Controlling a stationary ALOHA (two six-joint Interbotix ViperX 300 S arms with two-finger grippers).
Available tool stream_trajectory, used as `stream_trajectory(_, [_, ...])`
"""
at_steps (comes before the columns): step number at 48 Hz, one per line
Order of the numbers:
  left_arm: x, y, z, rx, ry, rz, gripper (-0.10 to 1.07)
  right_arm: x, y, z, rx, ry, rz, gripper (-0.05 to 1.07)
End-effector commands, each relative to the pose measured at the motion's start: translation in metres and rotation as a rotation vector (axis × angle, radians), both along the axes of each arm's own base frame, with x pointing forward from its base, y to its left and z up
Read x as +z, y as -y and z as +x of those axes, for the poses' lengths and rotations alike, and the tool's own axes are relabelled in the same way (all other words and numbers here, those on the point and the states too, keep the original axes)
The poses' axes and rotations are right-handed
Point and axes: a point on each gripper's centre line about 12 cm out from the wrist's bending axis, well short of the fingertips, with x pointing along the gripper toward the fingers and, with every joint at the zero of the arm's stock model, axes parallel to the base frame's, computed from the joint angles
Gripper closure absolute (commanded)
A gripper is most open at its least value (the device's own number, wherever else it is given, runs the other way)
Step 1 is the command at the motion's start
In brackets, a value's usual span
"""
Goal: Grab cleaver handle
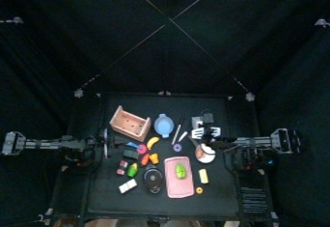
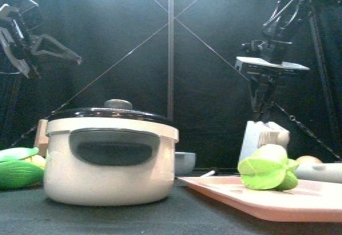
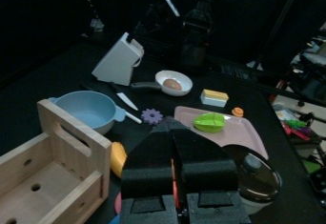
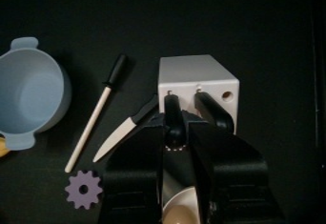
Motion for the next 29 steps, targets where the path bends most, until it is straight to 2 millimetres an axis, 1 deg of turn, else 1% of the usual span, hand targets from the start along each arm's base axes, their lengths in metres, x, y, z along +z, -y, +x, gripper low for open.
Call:
stream_trajectory(1, [0.0052, -0.0006, 0.0017, 0.003, 0.017, 0.002, 1.0, 0.0116, 0.0005, 0.0042, 0.004, 0.04, -0.007, 0.52])
stream_trajectory(14, [0.0049, -0.0006, 0.0019, 0.003, 0.015, 0.002, 1.0, 0.0152, 0.0004, 0.0031, 0.002, 0.051, -0.006, 0.53])
stream_trajectory(29, [0.0055, -0.0006, 0.0021, 0.003, 0.017, 0.002, 1.0, 0.0137, 0.0003, 0.0016, 0.002, 0.044, -0.006, 0.53])
